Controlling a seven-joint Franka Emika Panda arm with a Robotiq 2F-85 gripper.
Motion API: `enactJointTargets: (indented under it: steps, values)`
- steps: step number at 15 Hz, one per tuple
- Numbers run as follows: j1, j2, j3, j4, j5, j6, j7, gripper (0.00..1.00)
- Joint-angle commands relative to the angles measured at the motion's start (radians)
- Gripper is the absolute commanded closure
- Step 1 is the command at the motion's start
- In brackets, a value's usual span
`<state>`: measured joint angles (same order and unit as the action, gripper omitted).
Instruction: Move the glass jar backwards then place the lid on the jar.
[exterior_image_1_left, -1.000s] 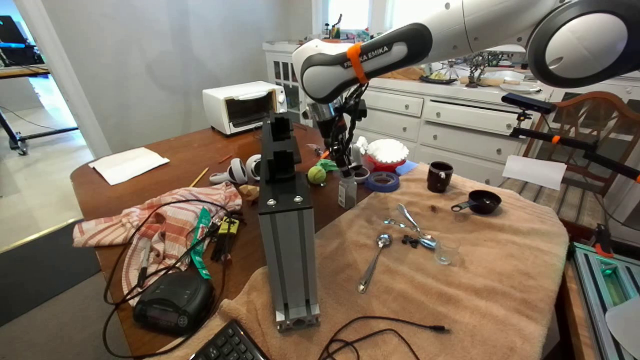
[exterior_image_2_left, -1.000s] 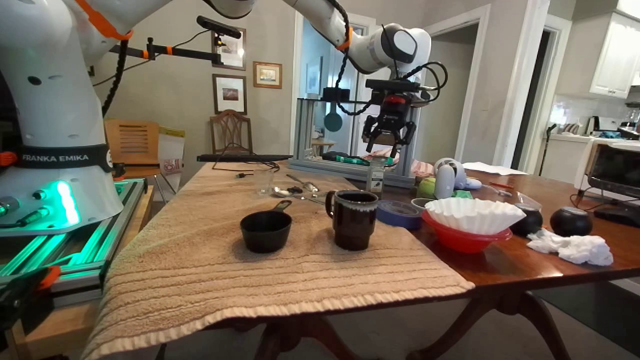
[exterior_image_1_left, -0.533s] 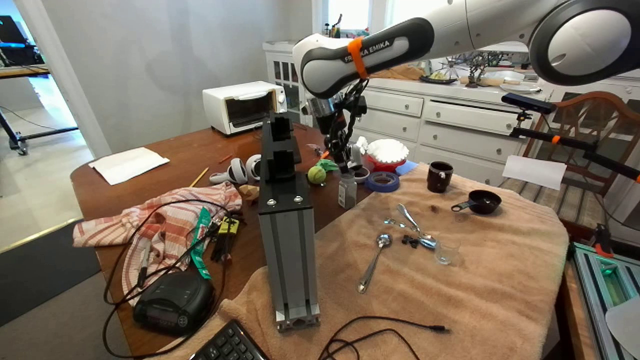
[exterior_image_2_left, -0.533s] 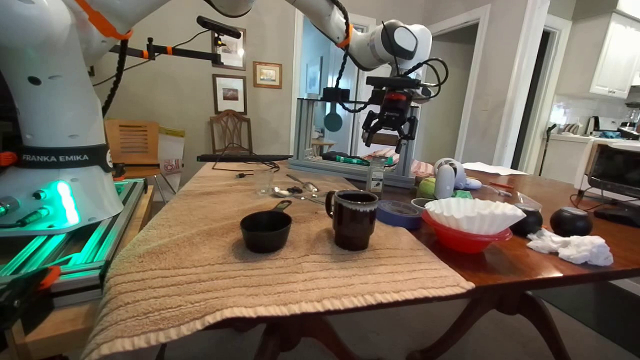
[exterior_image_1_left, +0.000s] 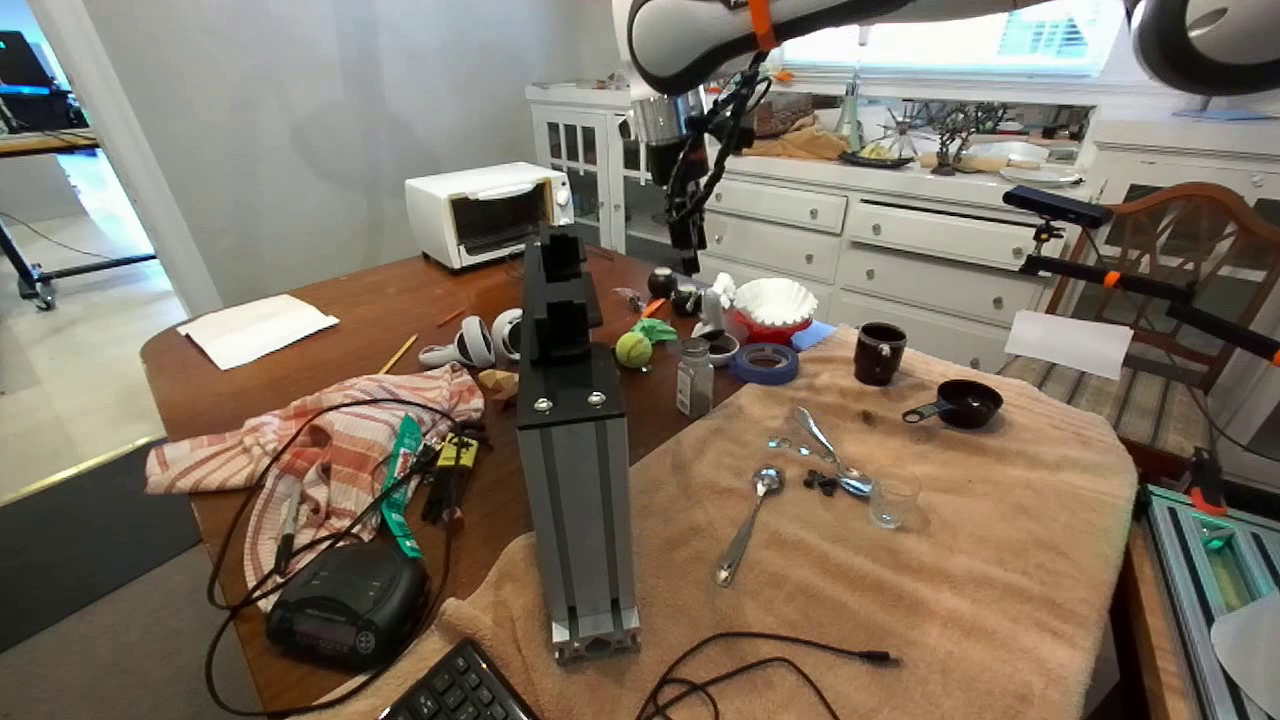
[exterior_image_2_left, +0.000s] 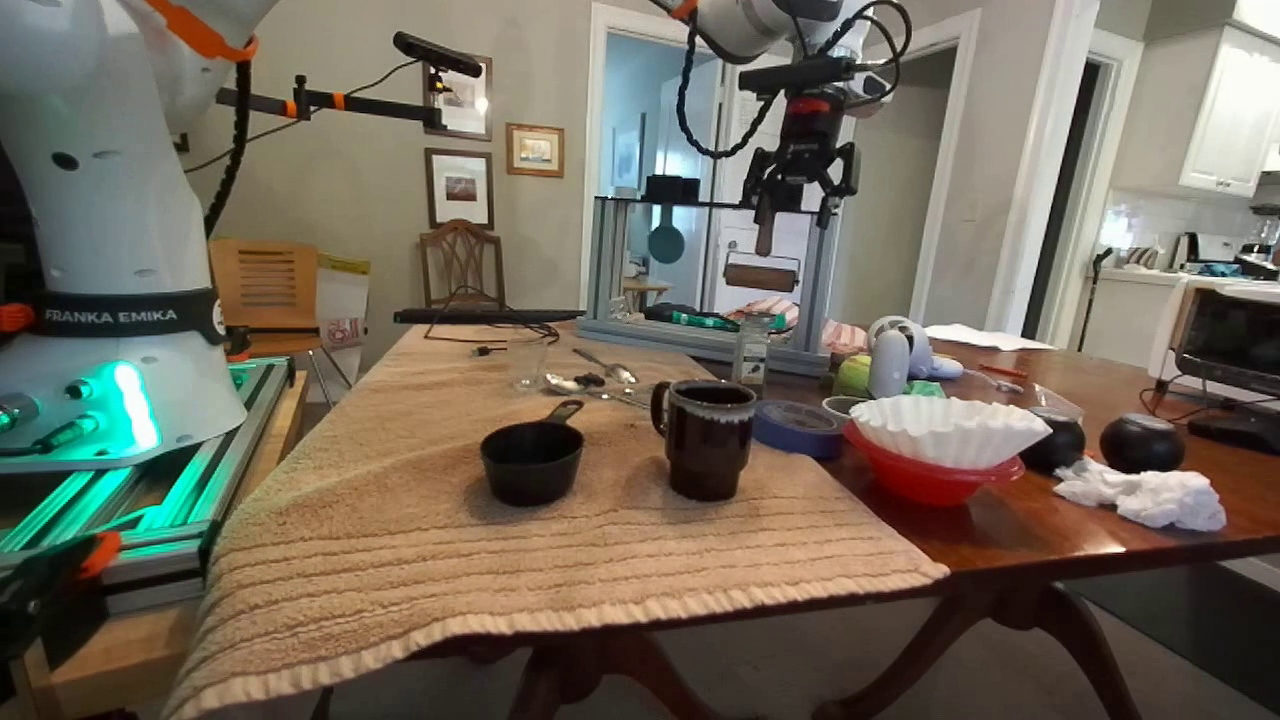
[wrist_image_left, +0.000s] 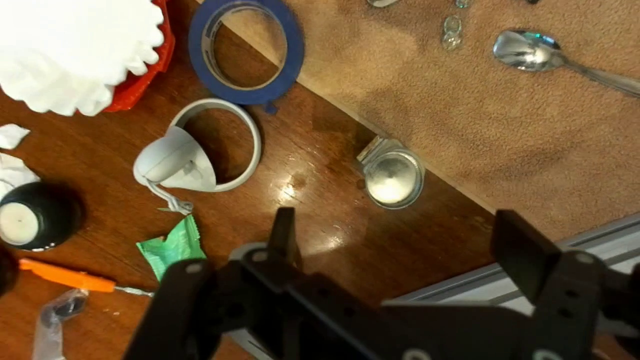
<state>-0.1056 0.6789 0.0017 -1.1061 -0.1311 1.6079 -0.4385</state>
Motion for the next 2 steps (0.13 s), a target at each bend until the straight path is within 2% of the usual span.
enactJointTargets:
  steps: [1,2]
  values:
    - [-0.006,-0.015,0.000,-0.006,0.005,-0.003,0.008,0.00]
    - [-0.009,-0.028,-0.001,-0.017,0.008,-0.002,0.013,0.00]
